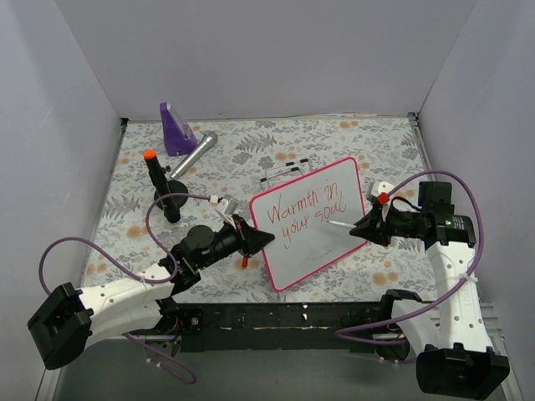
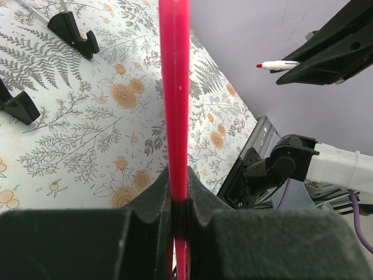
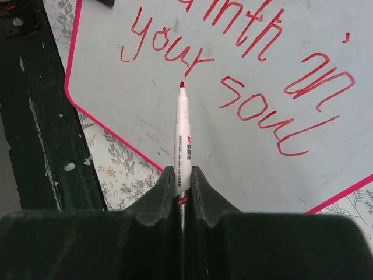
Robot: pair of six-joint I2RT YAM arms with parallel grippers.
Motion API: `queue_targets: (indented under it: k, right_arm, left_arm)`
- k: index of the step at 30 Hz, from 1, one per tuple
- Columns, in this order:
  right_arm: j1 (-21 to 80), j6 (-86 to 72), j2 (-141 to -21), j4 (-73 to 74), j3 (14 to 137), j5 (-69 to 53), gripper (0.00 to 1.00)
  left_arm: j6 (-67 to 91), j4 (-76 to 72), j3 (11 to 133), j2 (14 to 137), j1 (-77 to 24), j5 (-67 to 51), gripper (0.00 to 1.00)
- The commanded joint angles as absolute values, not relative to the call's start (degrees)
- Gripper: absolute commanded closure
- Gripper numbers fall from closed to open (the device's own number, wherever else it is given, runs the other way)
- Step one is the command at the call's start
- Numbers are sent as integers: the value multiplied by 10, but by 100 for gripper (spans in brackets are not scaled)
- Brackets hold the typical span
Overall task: Write a sentence on the whiteboard
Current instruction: Place the whiteboard on the whiteboard stand.
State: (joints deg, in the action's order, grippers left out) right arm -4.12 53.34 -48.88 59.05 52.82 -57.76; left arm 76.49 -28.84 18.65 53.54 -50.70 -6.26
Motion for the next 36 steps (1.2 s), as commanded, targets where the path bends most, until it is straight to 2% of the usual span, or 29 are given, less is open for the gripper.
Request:
queue_targets:
  k: [1, 8, 17, 22, 36]
  right_arm:
    - [-44, 542, -490, 602, 545, -599, 99]
    - [-47, 532, -490, 593, 555, -594, 99]
    - [-59, 529, -541, 627, 653, -618, 99]
    - [-64, 528, -553, 640, 684, -633, 99]
    - [-67, 526, -539, 640, 680, -637, 99]
  left_arm:
    - [746, -322, 201, 512, -504, -64, 100]
    - [741, -317, 199, 500, -504, -55, 100]
    - [708, -309, 221, 491, -469, -69, 100]
    - [708, -316, 264, 522, -393, -169, 100]
    - [675, -302, 388, 608, -317, -275, 100]
